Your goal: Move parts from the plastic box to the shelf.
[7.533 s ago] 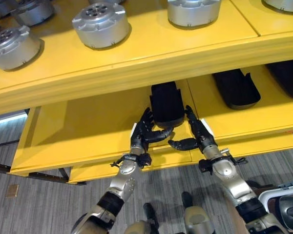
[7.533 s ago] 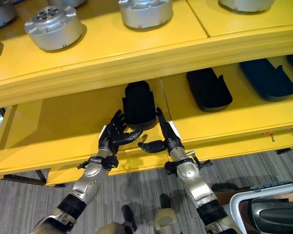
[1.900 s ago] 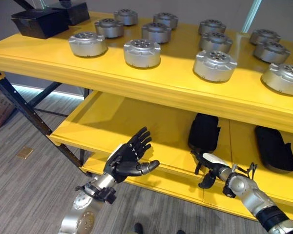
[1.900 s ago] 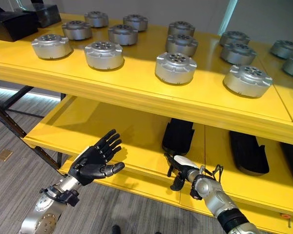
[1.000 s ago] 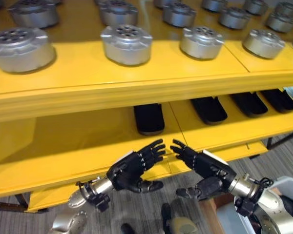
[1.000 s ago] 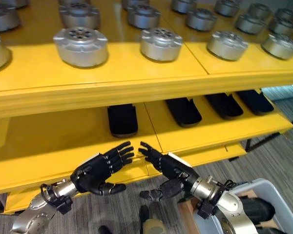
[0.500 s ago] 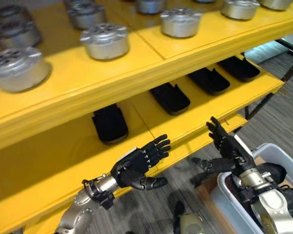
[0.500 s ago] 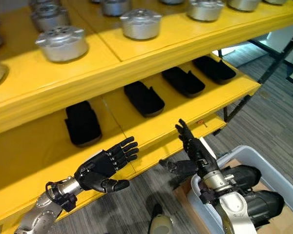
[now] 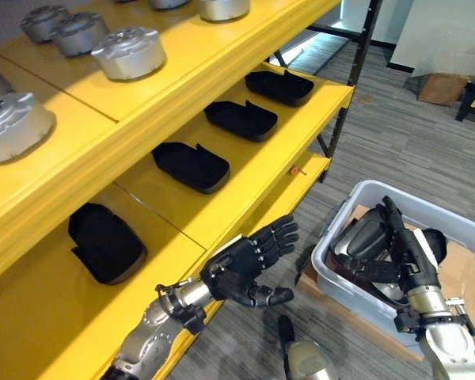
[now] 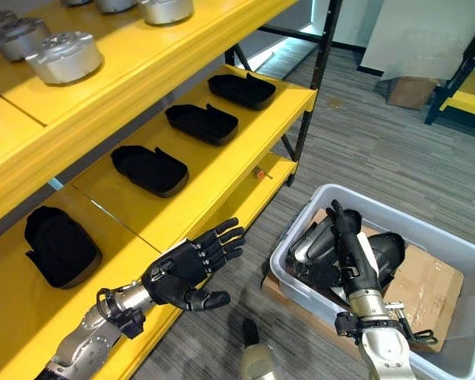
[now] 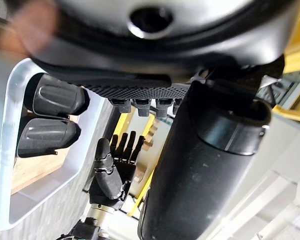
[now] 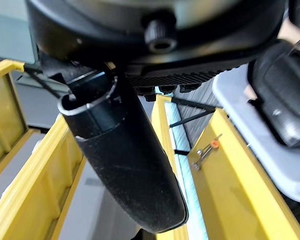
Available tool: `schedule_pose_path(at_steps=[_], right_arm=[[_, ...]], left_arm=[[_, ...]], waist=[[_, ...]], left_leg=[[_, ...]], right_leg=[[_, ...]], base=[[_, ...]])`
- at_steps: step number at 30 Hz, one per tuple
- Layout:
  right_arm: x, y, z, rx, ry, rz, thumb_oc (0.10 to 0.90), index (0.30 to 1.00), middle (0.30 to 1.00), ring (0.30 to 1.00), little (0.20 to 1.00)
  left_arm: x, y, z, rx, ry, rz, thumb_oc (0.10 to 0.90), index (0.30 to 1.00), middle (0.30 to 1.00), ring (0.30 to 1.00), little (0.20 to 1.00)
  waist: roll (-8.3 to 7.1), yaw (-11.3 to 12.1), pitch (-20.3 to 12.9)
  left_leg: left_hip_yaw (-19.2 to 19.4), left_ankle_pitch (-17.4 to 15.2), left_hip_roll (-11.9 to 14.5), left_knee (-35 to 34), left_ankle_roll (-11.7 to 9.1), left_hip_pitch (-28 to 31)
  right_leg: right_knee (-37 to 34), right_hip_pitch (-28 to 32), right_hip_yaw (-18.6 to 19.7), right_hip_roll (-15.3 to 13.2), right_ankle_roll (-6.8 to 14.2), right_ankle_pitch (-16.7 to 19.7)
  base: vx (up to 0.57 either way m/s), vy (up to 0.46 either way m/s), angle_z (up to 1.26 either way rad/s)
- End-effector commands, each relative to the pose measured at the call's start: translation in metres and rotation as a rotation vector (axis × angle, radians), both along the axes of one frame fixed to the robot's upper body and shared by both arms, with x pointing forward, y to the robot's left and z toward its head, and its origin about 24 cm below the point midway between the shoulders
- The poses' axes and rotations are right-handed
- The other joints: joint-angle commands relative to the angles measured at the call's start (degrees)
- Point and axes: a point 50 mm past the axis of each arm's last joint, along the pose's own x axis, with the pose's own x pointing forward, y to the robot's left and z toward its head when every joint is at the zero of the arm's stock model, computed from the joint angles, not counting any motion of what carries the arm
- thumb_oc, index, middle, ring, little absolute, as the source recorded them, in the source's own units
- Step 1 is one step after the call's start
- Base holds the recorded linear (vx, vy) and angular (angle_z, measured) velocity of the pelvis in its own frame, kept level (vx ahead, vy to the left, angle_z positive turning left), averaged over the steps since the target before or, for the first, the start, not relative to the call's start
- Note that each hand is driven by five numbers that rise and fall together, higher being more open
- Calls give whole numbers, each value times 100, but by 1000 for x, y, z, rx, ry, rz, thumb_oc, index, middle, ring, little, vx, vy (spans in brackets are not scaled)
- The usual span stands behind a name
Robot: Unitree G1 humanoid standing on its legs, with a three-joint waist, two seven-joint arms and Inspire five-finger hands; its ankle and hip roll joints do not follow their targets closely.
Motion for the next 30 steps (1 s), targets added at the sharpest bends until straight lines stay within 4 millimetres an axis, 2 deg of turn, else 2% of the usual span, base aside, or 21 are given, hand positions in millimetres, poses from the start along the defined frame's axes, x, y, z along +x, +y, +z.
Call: schedule_pose_path(at_steps=[1,2,4,5,7,8,9,11,12,14,16,18,19,25,27,28,30], right_arm=[[9,3,48,-77,-256,32,900,1000,1000,1000,1000],[9,3,47,-90,-251,34,900,1000,1000,1000,1000],[9,5,43,-108,-233,73,900,1000,1000,1000,1000],[10,5,42,-107,-231,83,900,1000,1000,1000,1000],[14,9,42,-111,-224,129,900,1000,1000,1000,1000],[16,11,42,-110,-222,141,900,1000,1000,1000,1000],[25,19,40,-106,-167,237,900,1000,1000,1000,1000],[26,22,40,-142,-156,256,900,1000,1000,1000,1000],[22,21,35,-136,-137,234,900,1000,1000,1000,1000],[20,24,30,-136,-132,222,900,1000,1000,1000,1000],[20,27,27,-138,-128,220,900,1000,1000,1000,1000],[22,34,28,-169,-154,230,900,1000,1000,1000,1000],[23,34,29,-157,-160,206,900,1000,1000,1000,1000],[24,34,26,-237,-163,152,900,1000,1000,1000,1000],[27,37,26,-253,-172,158,900,1000,1000,1000,1000],[31,39,27,-262,-184,161,900,1000,1000,1000,1000],[35,39,30,-266,-196,158,900,1000,1000,1000,1000]], left_arm=[[6,2,37,-111,-197,46,900,1000,1000,1000,1000],[6,3,37,-117,-197,59,900,1000,1000,1000,1000],[9,7,37,-128,-193,128,900,1000,1000,1000,1000],[9,8,37,-126,-191,140,900,1000,1000,1000,1000],[8,13,35,-124,-186,195,900,1000,1000,1000,1000],[7,15,35,-121,-184,205,900,1000,1000,1000,1000],[2,25,30,-101,-174,266,900,1000,1000,1000,1000],[-3,29,28,-98,-164,261,900,1000,1000,1000,1000],[-6,32,26,-93,-161,245,900,1000,1000,1000,1000],[-7,32,25,-80,-169,241,900,1000,1000,1000,1000],[-8,31,25,-74,-179,246,900,1000,1000,1000,1000],[-12,30,26,-82,-185,252,900,1000,1000,1000,1000],[-12,30,25,-71,-180,250,900,1000,1000,1000,1000],[-11,27,24,-79,-174,222,900,1000,1000,1000,1000],[-11,27,25,-62,-183,230,900,1000,1000,1000,1000],[-10,29,25,-50,-191,251,900,1000,1000,1000,1000],[-9,31,26,-60,-187,260,900,1000,1000,1000,1000]], waist=[[-299,-21,-419],[-307,-15,-430],[-350,155,-472],[-358,211,-481],[-381,423,-486],[-414,494,-480],[-433,796,-424],[-436,905,-399],[-405,909,-381],[-378,910,-359],[-358,977,-309],[-369,1124,-236],[-381,1162,-267],[-470,1235,-328],[-489,1325,-291],[-511,1408,-245],[-549,1476,-190]], left_leg=[[-672,-395,-15,82,455,-285],[-724,-368,18,70,423,-287],[-1229,-248,108,12,296,-407],[-1372,-241,107,6,282,-436],[-1986,-296,13,83,284,-550],[-2066,-196,5,124,299,-639],[-2916,-441,-310,461,399,-773],[-3045,-608,-550,700,546,-870],[-2920,-687,-804,731,702,-941],[-2909,-651,-995,629,785,-990],[-3166,-541,-1176,444,843,-1024],[-3708,-403,-1275,209,874,-1008],[-3728,-315,-1244,5,863,-951],[-3618,-376,-1245,-29,946,-917],[-3451,-388,-1196,13,960,-910],[-3266,-407,-1145,92,974,-919],[-3132,-447,-1110,195,1003,-930]], right_leg=[[468,372,321,-3,324,-1105],[448,390,370,27,305,-1115],[373,466,627,159,246,-1167],[362,471,695,181,243,-1179],[327,492,969,257,233,-1210],[327,427,1041,292,179,-1125],[318,470,1445,363,166,-1126],[309,495,1515,382,127,-1092],[314,516,1456,431,132,-1071],[365,476,1432,488,170,-1053],[430,429,1480,558,205,-1034],[485,363,1643,598,235,-1022],[461,373,1578,571,273,-1033],[644,396,1354,482,307,-1185],[917,349,1043,341,351,-1289],[1093,295,772,170,414,-1305],[1133,278,617,-6,487,-1253]], base=[[-38,-138,-22],[-18,-191,-32],[10,-180,-62],[49,-97,-102],[31,-105,-128],[58,-135,-147],[39,-131,-191],[69,-62,-266],[36,-17,-217],[51,36,-31],[77,68,63],[105,127,-1],[95,144,-28],[63,103,-1],[-10,39,-6],[-37,3,-20],[-30,-25,-46]])
